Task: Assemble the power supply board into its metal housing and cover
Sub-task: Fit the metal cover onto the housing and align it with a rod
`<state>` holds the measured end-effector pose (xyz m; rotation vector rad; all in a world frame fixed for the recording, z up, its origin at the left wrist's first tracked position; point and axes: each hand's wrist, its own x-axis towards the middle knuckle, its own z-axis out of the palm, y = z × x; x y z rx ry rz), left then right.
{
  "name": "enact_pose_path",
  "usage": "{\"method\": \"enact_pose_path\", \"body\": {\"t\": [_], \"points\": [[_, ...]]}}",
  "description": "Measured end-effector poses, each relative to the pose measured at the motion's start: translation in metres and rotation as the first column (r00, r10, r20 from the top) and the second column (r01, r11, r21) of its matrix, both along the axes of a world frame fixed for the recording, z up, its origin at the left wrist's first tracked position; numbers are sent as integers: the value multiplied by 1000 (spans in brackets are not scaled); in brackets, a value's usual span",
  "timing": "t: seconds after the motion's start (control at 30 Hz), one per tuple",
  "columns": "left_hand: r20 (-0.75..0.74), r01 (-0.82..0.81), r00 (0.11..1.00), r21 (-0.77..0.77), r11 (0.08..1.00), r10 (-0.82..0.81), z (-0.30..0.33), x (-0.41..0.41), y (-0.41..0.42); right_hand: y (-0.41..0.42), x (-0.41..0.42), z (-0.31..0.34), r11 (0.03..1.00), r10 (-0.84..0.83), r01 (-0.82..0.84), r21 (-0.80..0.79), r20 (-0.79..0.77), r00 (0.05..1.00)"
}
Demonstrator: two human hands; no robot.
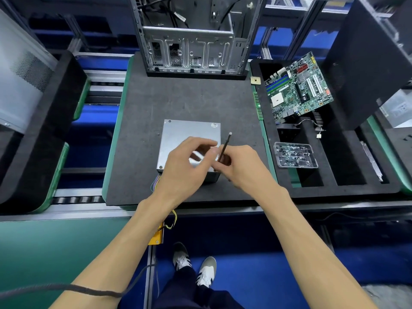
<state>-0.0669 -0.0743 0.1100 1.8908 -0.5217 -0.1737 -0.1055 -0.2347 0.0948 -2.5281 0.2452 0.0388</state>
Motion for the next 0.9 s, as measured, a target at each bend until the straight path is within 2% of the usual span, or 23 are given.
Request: {"method": "enact_pose_path", "body": {"t": [0.1,0.2,0.27,0.33,0.4,0.5,0.63,0.8,0.9], "points": [[108,90,990,-45,995,-85,15,-4,-8,-1,6,-2,997,-34,30,-73,-49,998],[214,82,974,-22,996,-75,19,-5,-14,3,4,-4,993,-31,29,-110,-20,999],[242,81,967,-3,997,-78,18,-4,-15,3,-1,-5,998,-31,32,-47,18,999],[259,89,961,34,995,-95,17,-3,-12,0,-8,-6,994,-36,31,100,40,999],[217,122,966,91,988,-139,16,-1,-7,-2,-14,-6,978,-11,-5,207,79,997],[209,171,957,146,974,-199,14,0,-6,-4,-18,-9,969,10,-33,245,96,995],[332,128,934,47,991,-136,11,-2,-12,-3,-15,-13,970,-43,20,241,89,995],[257,120,959,6,993,-118,16,0,-11,-4,-18,-12,959,-1,-40,281,145,989],[128,133,984,-31,991,-128,21,-3,-11,-5,-12,-16,947,-78,34,319,127,989]]}}
